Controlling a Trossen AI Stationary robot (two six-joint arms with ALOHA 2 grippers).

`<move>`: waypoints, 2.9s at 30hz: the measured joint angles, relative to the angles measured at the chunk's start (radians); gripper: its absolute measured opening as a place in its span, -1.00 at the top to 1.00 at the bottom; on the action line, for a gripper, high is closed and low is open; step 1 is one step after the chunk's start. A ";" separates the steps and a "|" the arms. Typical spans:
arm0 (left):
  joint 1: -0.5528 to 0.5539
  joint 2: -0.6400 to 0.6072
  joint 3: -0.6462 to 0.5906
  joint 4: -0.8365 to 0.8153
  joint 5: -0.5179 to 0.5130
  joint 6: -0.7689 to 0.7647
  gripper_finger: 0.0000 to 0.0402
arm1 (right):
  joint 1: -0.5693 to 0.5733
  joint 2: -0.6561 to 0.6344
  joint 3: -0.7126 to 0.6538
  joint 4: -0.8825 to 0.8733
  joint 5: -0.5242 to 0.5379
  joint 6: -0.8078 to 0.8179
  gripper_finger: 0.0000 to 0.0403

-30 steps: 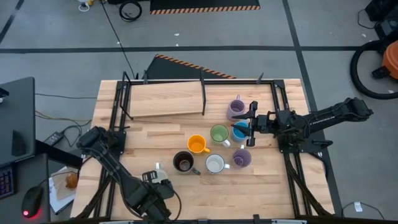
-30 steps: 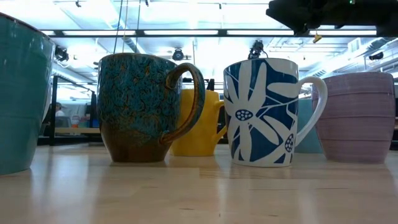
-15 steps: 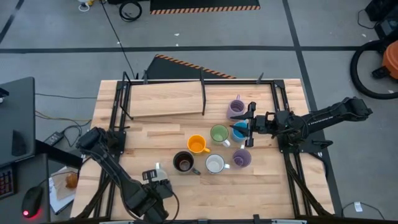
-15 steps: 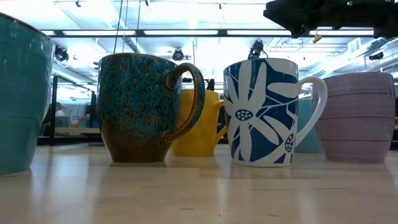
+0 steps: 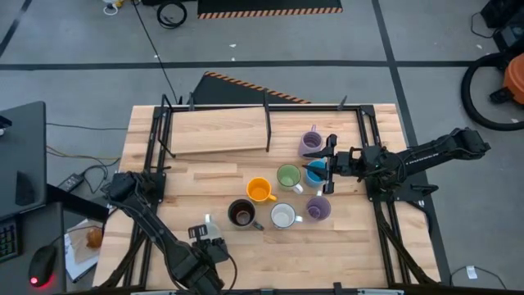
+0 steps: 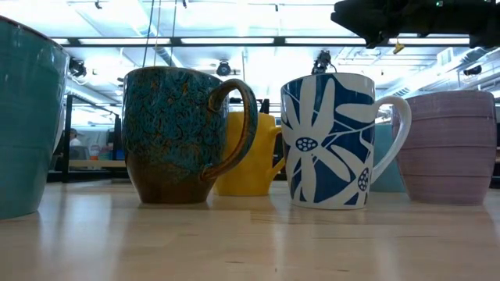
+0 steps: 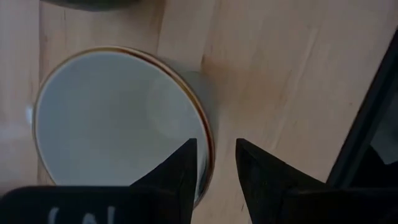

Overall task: Place coffee mugs
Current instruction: Put the light green mug on the shelf

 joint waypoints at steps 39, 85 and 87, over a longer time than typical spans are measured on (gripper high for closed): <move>-0.116 -0.042 0.055 -0.163 0.100 0.330 0.88 | 0.000 0.000 0.000 -0.004 -0.002 0.015 0.22; 1.326 -0.310 -0.048 0.112 0.181 1.995 0.88 | 0.007 0.000 -0.001 -0.083 -0.021 0.315 0.22; 1.354 -0.294 -0.048 0.100 0.204 2.107 0.88 | 0.006 0.000 -0.001 -0.077 -0.021 0.313 0.22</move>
